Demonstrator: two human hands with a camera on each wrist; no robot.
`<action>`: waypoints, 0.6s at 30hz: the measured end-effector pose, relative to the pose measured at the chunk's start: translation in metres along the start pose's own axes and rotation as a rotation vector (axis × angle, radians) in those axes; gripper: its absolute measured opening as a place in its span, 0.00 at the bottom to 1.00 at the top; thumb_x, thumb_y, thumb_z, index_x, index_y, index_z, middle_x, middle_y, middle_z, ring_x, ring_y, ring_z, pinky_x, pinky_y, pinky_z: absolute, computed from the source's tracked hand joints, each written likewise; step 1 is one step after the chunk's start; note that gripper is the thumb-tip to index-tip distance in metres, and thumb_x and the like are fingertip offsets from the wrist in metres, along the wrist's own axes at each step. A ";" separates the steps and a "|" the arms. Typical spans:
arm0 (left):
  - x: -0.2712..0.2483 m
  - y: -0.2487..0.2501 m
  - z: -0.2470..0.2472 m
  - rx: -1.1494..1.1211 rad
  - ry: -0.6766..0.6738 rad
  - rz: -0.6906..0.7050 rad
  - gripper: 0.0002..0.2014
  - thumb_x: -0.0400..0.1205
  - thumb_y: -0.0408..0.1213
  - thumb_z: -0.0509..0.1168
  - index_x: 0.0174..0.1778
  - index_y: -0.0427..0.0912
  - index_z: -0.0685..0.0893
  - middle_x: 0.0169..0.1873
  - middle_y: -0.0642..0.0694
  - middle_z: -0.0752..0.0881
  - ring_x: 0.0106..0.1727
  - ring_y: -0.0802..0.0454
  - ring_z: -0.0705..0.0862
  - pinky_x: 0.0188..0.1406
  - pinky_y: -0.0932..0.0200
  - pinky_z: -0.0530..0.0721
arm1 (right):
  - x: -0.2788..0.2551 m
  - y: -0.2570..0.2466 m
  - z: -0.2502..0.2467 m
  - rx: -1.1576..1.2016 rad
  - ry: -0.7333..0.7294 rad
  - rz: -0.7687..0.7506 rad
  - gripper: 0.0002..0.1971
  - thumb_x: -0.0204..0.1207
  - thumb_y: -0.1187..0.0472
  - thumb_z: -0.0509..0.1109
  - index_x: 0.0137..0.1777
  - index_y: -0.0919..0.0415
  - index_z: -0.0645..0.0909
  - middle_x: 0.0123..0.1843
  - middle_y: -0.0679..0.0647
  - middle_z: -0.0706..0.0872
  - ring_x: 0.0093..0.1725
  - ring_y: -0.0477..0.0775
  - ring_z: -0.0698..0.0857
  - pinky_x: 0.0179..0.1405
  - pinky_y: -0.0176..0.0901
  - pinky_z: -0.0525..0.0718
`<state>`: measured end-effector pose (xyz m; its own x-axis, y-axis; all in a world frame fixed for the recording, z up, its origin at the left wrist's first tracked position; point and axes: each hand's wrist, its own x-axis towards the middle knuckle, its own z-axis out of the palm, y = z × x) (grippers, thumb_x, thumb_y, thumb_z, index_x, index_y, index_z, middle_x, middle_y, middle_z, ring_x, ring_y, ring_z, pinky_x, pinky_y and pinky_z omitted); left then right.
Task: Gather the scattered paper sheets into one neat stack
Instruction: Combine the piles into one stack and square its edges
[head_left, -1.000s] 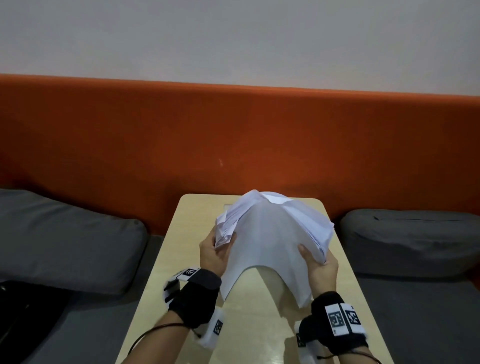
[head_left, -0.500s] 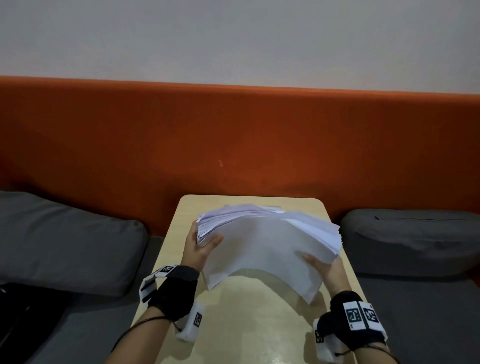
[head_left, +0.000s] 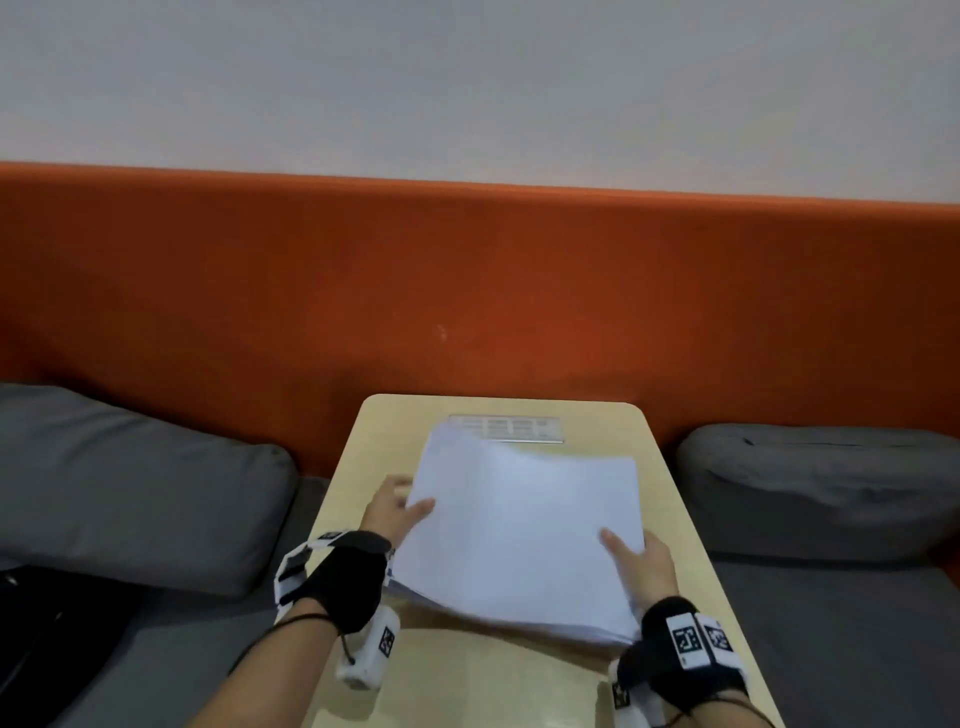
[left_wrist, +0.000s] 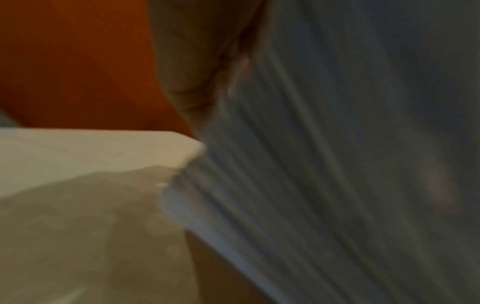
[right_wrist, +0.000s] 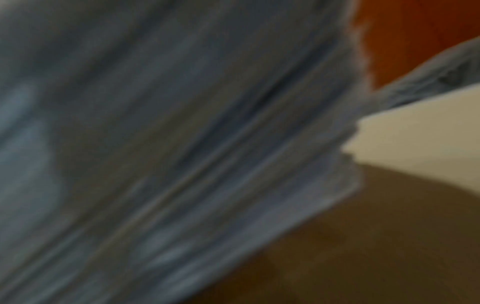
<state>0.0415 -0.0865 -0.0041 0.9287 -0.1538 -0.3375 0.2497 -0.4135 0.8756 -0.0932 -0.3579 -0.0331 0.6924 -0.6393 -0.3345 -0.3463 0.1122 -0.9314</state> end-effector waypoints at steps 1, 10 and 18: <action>-0.002 -0.011 -0.002 0.080 -0.051 -0.123 0.26 0.77 0.39 0.71 0.68 0.35 0.71 0.62 0.33 0.81 0.61 0.36 0.82 0.64 0.45 0.80 | 0.003 0.015 0.000 -0.066 0.038 0.064 0.19 0.74 0.59 0.73 0.61 0.71 0.80 0.56 0.66 0.87 0.53 0.65 0.86 0.55 0.53 0.83; -0.018 -0.027 0.030 -0.838 0.014 -0.333 0.24 0.79 0.53 0.65 0.65 0.43 0.74 0.57 0.39 0.81 0.62 0.37 0.80 0.61 0.45 0.79 | -0.012 0.014 0.028 -0.080 0.034 0.320 0.26 0.76 0.60 0.71 0.67 0.79 0.73 0.66 0.70 0.80 0.64 0.69 0.80 0.63 0.52 0.77; 0.005 -0.059 0.072 -0.516 0.166 -0.307 0.38 0.64 0.34 0.80 0.69 0.31 0.73 0.63 0.38 0.82 0.60 0.37 0.83 0.65 0.39 0.80 | -0.028 0.027 0.047 0.304 -0.193 0.431 0.18 0.67 0.83 0.69 0.57 0.74 0.79 0.53 0.72 0.85 0.47 0.69 0.86 0.39 0.57 0.87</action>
<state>0.0116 -0.1279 -0.0822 0.8136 0.0623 -0.5781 0.5736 0.0769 0.8155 -0.0918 -0.3010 -0.0555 0.6420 -0.3396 -0.6874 -0.4453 0.5647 -0.6949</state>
